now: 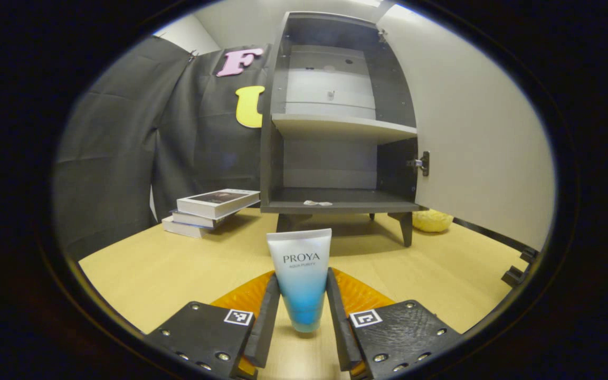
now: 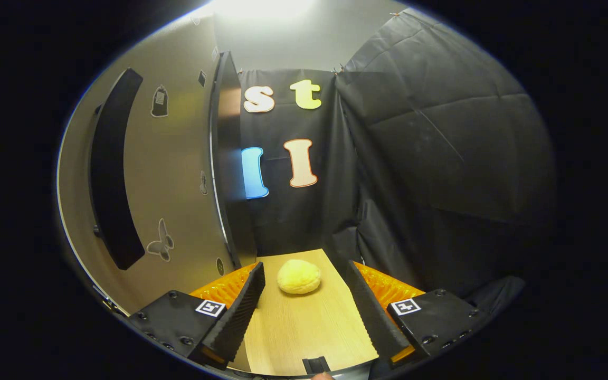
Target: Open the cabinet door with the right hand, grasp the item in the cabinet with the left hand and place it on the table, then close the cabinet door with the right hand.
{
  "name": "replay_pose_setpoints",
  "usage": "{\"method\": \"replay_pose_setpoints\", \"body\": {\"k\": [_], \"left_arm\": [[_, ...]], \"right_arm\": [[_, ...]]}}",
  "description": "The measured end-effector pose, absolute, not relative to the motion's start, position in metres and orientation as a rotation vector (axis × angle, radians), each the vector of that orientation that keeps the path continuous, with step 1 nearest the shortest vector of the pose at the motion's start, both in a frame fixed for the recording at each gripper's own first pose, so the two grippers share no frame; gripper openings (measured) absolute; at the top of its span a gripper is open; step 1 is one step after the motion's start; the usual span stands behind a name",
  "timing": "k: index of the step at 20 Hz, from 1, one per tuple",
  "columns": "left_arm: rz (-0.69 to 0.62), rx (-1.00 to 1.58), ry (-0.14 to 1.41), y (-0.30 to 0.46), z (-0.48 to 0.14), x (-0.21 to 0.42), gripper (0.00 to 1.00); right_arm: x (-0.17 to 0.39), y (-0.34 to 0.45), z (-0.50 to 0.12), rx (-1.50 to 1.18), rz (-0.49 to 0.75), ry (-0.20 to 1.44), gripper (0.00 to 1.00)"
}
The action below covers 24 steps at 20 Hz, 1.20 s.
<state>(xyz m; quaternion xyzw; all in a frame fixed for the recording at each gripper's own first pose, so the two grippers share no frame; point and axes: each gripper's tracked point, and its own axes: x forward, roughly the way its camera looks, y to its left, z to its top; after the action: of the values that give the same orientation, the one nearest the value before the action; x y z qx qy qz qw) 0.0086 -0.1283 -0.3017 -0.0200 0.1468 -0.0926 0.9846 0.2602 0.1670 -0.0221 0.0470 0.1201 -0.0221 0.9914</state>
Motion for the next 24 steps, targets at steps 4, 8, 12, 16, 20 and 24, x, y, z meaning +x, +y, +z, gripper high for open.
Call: {"method": "replay_pose_setpoints", "body": {"k": [4,8,12,16,20,24], "left_arm": [[-0.175,-0.042,0.301,-0.128,-0.306,0.006,0.48],[-0.162,-0.039,0.315,-0.128,-0.315,0.005,0.54],[-0.158,-0.033,0.330,-0.129,-0.322,-0.009,0.54],[-0.156,-0.010,0.325,-0.130,-0.314,-0.012,0.60],[-0.140,0.028,0.301,-0.124,-0.289,-0.010,0.89],[-0.101,0.036,0.260,-0.108,-0.223,-0.005,0.89]], "right_arm": [[0.263,0.170,-0.022,0.093,-0.037,0.242,0.98],[0.262,0.170,-0.025,0.095,-0.030,0.247,0.98],[0.263,0.171,-0.028,0.110,-0.027,0.254,0.98],[0.261,0.170,-0.030,0.114,-0.022,0.254,0.98],[0.261,0.168,-0.023,0.122,-0.015,0.233,0.98],[0.263,0.165,-0.005,0.104,0.005,0.194,0.98]]}}
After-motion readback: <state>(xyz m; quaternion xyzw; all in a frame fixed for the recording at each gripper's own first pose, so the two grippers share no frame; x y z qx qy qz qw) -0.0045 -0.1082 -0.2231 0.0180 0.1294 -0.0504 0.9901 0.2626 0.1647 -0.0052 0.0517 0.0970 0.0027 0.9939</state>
